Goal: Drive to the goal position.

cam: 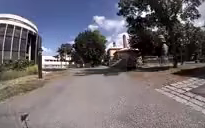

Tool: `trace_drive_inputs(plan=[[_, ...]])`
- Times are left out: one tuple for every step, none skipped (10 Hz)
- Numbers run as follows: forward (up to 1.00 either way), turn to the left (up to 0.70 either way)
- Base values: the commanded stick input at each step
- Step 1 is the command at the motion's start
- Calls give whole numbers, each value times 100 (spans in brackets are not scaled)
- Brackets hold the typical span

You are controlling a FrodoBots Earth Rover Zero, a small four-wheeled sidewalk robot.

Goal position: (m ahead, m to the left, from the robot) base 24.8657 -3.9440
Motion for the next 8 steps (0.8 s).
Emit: trace_drive_inputs(plan=[[85,0],[85,0],[85,0],[85,0],[85,0],[85,0],[85,0],[85,0]])
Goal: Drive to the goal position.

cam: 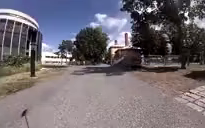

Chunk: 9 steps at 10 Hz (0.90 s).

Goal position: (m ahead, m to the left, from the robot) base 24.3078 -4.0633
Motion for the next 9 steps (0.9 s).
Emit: trace_drive_inputs(plan=[[85,0],[85,0],[85,0],[85,0],[85,0],[85,0],[85,0],[85,0],[85,0]])
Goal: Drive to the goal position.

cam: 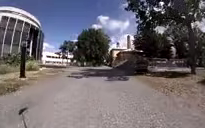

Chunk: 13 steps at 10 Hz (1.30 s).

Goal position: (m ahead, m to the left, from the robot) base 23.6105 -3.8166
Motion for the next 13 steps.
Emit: trace_drive_inputs(plan=[[85,0],[85,0],[85,0],[85,0],[85,0],[85,0],[85,0],[85,0],[85,0],[85,0],[85,0],[85,0],[85,0]])
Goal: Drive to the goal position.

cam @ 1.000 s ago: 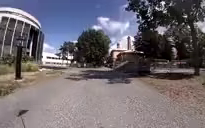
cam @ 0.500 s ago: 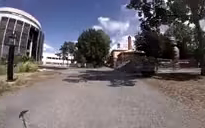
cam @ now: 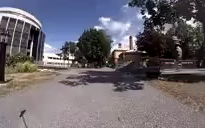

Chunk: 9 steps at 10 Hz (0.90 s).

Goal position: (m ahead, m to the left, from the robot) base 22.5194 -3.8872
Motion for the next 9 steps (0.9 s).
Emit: trace_drive_inputs(plan=[[85,0],[85,0],[85,0],[85,0],[85,0],[85,0],[85,0],[85,0],[85,0]])
